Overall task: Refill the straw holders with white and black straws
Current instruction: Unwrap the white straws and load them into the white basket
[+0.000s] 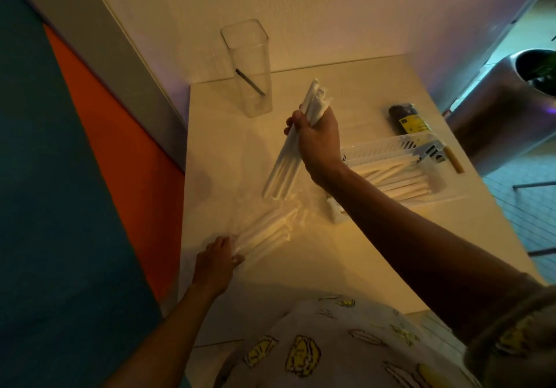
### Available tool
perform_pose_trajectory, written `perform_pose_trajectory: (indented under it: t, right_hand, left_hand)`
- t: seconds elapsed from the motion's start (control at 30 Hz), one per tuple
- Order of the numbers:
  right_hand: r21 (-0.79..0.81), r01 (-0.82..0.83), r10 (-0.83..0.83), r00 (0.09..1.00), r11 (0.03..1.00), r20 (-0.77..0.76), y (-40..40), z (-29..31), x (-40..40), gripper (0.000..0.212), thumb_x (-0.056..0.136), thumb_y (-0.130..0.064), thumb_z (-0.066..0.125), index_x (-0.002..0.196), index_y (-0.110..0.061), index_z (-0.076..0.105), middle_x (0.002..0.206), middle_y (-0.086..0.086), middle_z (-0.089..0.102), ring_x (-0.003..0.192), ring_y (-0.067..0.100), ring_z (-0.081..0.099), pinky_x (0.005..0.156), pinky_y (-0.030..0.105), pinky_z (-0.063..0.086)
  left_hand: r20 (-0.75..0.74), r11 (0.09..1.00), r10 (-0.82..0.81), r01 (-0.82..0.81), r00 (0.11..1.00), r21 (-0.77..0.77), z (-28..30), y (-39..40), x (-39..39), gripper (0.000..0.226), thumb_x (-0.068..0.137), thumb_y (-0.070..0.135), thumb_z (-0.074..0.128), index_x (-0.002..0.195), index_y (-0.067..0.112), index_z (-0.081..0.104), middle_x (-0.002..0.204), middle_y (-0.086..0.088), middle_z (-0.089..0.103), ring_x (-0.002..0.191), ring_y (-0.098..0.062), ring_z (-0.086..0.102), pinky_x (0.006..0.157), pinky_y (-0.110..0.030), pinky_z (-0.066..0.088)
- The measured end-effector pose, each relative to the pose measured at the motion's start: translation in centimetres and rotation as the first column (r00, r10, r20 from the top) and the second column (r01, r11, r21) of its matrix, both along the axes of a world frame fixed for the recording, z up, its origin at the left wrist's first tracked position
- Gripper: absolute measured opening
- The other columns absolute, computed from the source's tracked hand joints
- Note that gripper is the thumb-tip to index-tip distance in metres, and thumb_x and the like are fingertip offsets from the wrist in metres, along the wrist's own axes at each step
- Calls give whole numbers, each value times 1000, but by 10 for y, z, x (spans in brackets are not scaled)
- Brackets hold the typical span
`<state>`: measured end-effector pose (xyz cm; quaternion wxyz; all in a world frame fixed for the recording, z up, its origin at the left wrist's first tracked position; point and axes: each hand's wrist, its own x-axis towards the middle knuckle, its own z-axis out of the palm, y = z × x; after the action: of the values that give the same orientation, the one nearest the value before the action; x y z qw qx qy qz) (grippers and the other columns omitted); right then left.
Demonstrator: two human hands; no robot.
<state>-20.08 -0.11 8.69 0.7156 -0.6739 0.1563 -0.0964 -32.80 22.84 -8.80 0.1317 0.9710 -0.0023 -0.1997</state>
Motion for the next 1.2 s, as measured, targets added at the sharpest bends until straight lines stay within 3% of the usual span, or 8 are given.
perform_pose_trajectory:
  t: [0.23,0.37,0.53,0.63,0.73,0.83,0.97,1.2]
  right_hand:
    - [17,30,-32,992,999,126,-40,39,10,29,99,-13,54,125,-1,49,87,6,65,77,16,65,75,33,59]
    - [-25,14,-7,972,1000,237,-60,64,15,25,99,-12,53,121,-1,48,86,5,63,79,16,64,76,34,59]
    - [-267,-6,93,946,964,312,-83,76,22,29,96,-8,53,123,-1,46,95,8,61,85,19,63,75,40,59]
    - [-471,-84,224,942,878,250,-100,68,22,35,91,-10,54,126,-5,47,107,8,60,96,22,61,78,39,57]
    - [-652,-175,333,935,738,125,-115,50,17,33,94,-8,56,127,-8,49,120,11,60,104,15,55,76,22,51]
    - [-755,-292,384,921,588,-57,-130,26,10,30,95,-7,59,123,-13,52,112,5,62,99,13,56,73,19,46]
    - [-765,-509,481,824,395,-300,-144,-9,-1,24,91,-3,60,113,-14,58,106,8,67,98,23,63,83,40,55]
    - [-762,-636,466,714,122,-522,-155,-60,-10,41,90,-5,61,129,-18,56,123,9,65,114,27,61,99,41,47]
  left_hand:
    - [-30,998,-9,11,1000,67,-3,-8,9,52,96,39,52,142,19,37,142,-6,41,125,-28,44,94,-40,41]
    - [-27,996,9,-7,1000,87,-3,-15,12,52,97,37,51,143,19,35,140,-7,41,124,-28,45,92,-39,40]
    - [-22,997,31,-30,999,75,-3,-23,12,51,97,37,51,142,20,35,140,-7,42,123,-28,45,92,-40,43]
    - [-18,997,47,-46,999,64,-4,-26,11,52,96,38,52,142,19,35,141,-7,42,123,-28,46,94,-41,44]
    - [-27,997,52,-50,998,64,-4,-30,9,53,96,39,51,143,20,35,142,-7,41,123,-28,46,93,-41,44]
    - [-27,997,55,-54,998,63,-3,-33,4,53,96,39,51,143,20,35,140,-7,42,121,-27,47,90,-40,44]
    - [-42,995,87,-85,995,53,-2,-37,-3,53,96,41,50,143,20,34,140,-7,41,121,-27,46,90,-40,43]
    - [-46,990,140,-139,989,13,0,-42,-17,54,95,42,51,142,21,35,137,-5,44,120,-26,47,90,-39,43]
